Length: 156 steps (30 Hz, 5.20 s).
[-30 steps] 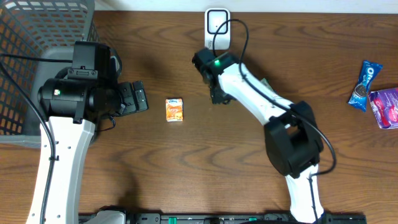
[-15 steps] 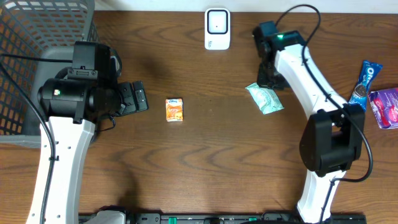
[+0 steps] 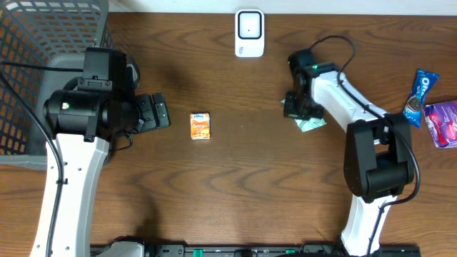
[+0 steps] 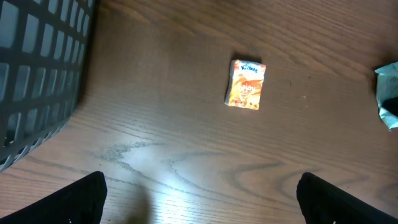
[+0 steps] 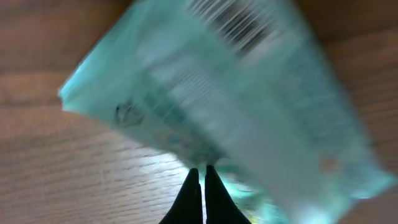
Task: Scan the item barcode
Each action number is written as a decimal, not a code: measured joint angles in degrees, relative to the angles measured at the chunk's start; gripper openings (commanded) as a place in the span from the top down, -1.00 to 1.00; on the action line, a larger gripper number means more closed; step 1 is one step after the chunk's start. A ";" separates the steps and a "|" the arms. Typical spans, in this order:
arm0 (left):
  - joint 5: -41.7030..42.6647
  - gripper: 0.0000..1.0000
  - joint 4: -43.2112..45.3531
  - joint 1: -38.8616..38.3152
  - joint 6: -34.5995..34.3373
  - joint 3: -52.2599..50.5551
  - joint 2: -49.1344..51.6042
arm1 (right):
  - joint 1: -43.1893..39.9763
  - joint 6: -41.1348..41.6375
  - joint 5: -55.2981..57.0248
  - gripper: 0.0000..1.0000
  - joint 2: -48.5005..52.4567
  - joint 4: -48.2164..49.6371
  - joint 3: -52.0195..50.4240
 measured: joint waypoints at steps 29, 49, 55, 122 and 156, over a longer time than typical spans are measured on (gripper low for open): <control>0.00 -0.96 0.00 0.00 0.00 0.00 0.00 | -3.98 -1.09 7.15 0.98 -4.68 -0.85 3.82; 0.00 -0.96 0.00 0.00 0.00 0.00 0.00 | -3.61 -1.18 -3.17 0.98 -4.68 5.46 -3.61; 0.00 -0.96 0.00 -0.02 0.00 0.00 0.00 | -3.15 -3.08 -6.51 0.95 -4.50 -1.40 4.02; 0.00 -0.96 -0.02 -0.02 0.00 0.00 0.00 | -5.81 1.31 -1.46 0.93 -4.70 -0.66 2.08; 0.00 -0.96 0.00 0.00 0.00 0.00 0.00 | -8.66 -2.71 -2.23 -0.99 -10.91 0.94 0.20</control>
